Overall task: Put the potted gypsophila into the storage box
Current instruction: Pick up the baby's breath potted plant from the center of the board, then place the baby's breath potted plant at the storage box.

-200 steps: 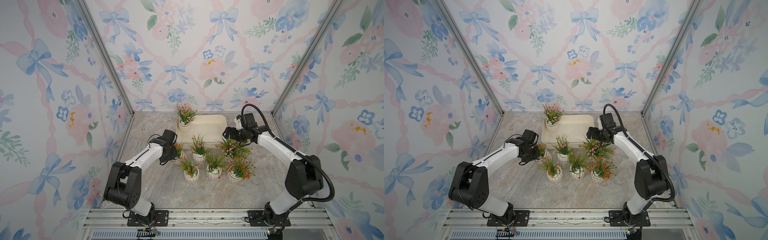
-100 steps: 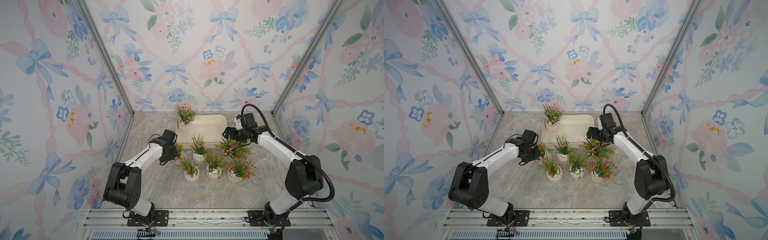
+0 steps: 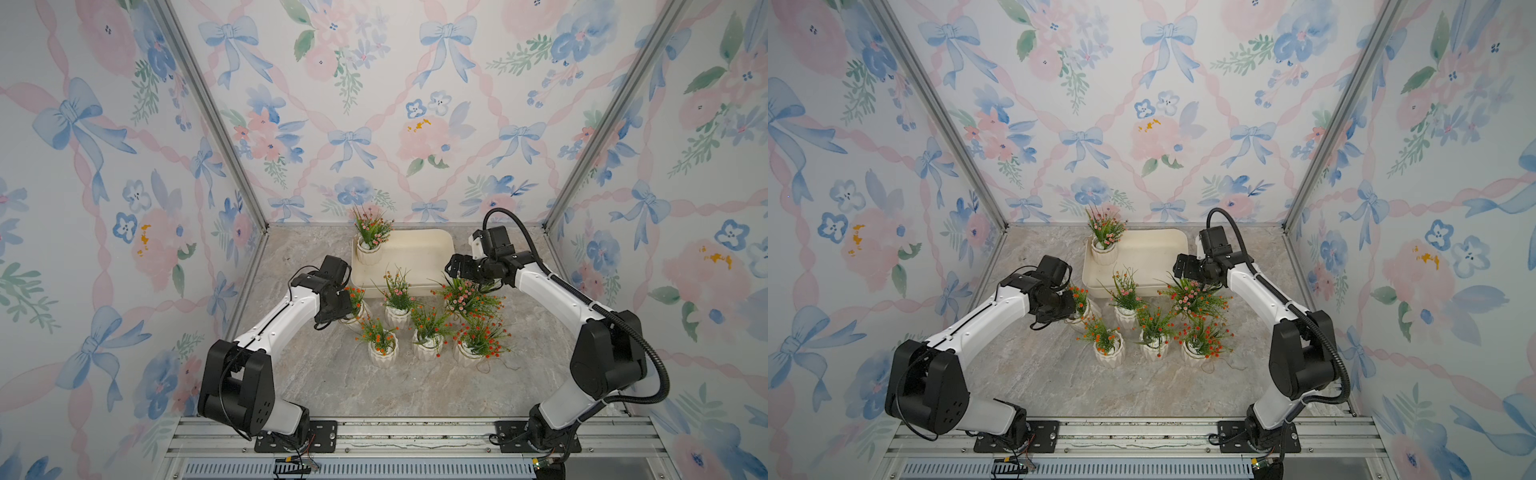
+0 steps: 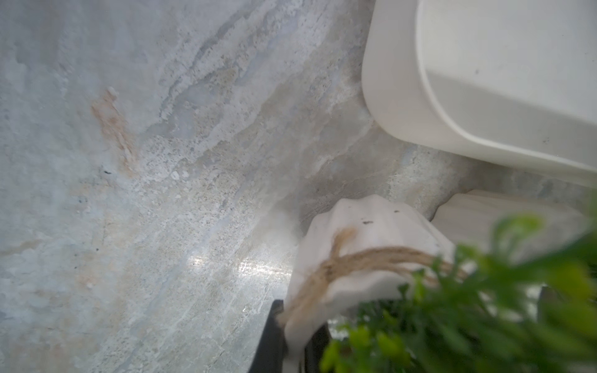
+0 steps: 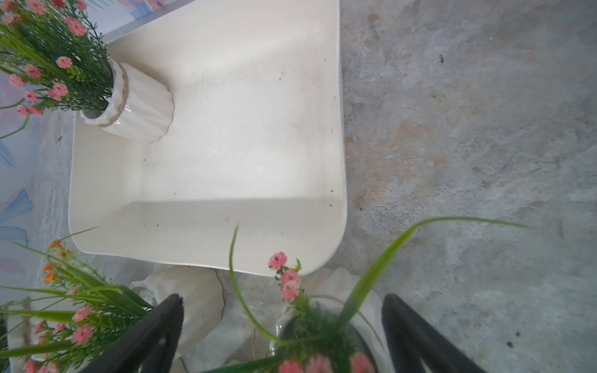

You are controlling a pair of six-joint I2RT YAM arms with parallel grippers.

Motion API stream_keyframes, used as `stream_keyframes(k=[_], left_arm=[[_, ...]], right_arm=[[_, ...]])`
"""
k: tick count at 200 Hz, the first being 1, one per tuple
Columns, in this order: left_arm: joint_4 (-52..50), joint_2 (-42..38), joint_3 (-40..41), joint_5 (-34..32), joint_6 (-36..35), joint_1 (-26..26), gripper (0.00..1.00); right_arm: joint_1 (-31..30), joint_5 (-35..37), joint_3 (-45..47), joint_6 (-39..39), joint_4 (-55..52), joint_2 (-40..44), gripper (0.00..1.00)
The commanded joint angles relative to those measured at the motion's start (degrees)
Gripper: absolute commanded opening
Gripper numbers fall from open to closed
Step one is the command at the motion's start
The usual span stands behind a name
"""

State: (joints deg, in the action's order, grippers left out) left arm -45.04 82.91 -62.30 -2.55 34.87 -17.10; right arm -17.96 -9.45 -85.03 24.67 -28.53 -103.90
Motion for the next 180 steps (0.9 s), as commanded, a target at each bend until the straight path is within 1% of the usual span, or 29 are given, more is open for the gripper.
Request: stream_keyframes(k=[1, 22, 52, 121, 152, 180], left_arm=[[-2.06, -1.11, -5.73, -1.17, -3.55, 0.84, 0.0], [-4.3, 1.2, -11.14, -2.05, -6.17, 1.44, 0.0], [-5.06, 5.2, -19.41, -1.07, -8.95, 1.61, 0.0], [-5.06, 19.27, -38.06, -1.47, -11.76, 1.46, 0.0], [-4.92, 25.08, -44.06, -1.3, -12.17, 1.18, 0.0], [-4.97, 28.72, -46.75, -2.6, -13.4, 0.96, 0.0]], right_arm=[[0.83, 0.22, 0.18, 0.13, -1.5, 1.59, 0.97], [1.3, 0.22, 0.13, -0.14, -2.08, 2.26, 0.97], [2.09, 0.46, 0.41, -0.42, -2.82, 3.41, 0.97], [3.01, 1.1, 0.47, -0.69, -4.61, 5.84, 0.97], [3.44, 1.53, 0.42, -1.53, -6.2, 6.74, 0.97], [4.51, 1.54, 0.44, -2.53, -7.74, 7.67, 0.97]])
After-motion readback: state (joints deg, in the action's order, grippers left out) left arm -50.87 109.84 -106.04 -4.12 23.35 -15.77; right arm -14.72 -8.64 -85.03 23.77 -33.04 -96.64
